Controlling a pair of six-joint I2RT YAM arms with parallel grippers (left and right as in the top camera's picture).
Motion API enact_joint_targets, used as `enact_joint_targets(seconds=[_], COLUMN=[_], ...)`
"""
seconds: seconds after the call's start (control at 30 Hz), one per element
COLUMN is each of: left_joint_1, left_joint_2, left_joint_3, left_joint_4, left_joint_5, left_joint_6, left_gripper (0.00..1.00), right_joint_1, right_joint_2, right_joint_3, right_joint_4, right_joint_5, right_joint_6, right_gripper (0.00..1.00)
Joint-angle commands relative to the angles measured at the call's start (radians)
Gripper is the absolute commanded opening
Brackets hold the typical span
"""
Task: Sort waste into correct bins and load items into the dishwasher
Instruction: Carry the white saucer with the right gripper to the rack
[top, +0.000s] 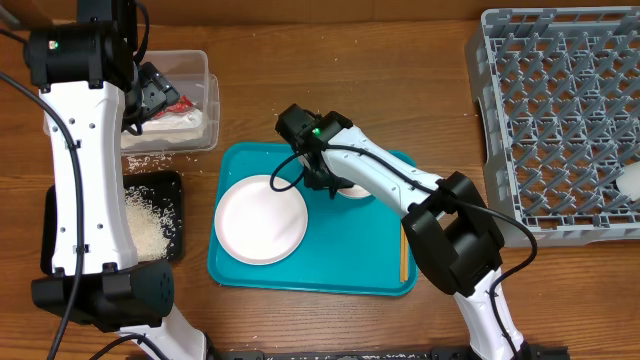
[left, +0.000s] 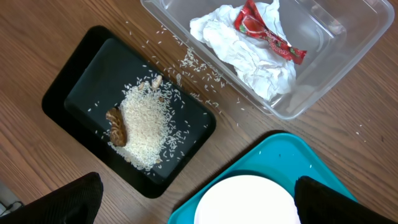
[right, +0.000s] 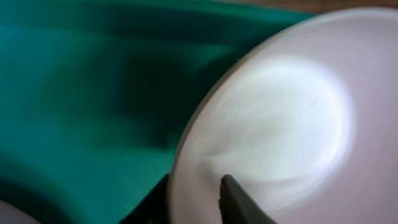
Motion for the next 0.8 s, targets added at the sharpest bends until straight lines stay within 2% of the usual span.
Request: enact_joint_targets(seconds=[0.0, 0.03, 0.13, 0.3, 0.4, 0.53, 0.63, 0.77], left_joint_1=[0.002, 0.002, 0.002, 0.002, 0.002, 0.002, 0.002, 0.002], left_joint_2=[0.000, 0.000, 0.000, 0.000, 0.000, 0.000, 0.000, 0.000], left_joint_3=[0.005, 0.005, 0.005, 0.005, 0.005, 0.005, 0.005, 0.005], left_joint_4=[-0.002, -0.002, -0.002, -0.002, -0.002, -0.002, -0.002, -0.002], left_joint_5=[-0.016, -0.016, -0.016, -0.016, -0.016, -0.016, -0.016, -0.016], left_joint_6=[-0.010, -0.010, -0.010, -0.010, -0.010, -0.010, -0.010, -0.010], left_gripper=[1.00, 1.00, 1.00, 1.00, 1.00, 1.00, 1.00, 1.00], right_joint_1=[-0.009, -0.010, -0.010, -0.041, -0.106, -0.282, -0.490, -0.814], right_joint_2=[0.000, 0.000, 0.000, 0.000, 0.000, 0.000, -0.002, -0.002], right_joint_3=[0.108, 0.145, 0.256, 0.510, 0.705, 0.955, 1.103, 1.168], right_joint_4=[-0.067, -0.103, -0.192, -0.357, -0.456, -0.532, -0.525, -0.462], right_joint_5=[0.008, 0.016, 0.041, 0.100, 0.165, 0.153, -0.032, -0.485], right_joint_6=[-0.011, -0.011, -0.015, -0.112, -0.167, -0.241, -0.343, -0.526], right_gripper=[0.09, 0.04, 0.04, 0.04, 0.04, 0.04, 0.04, 0.04])
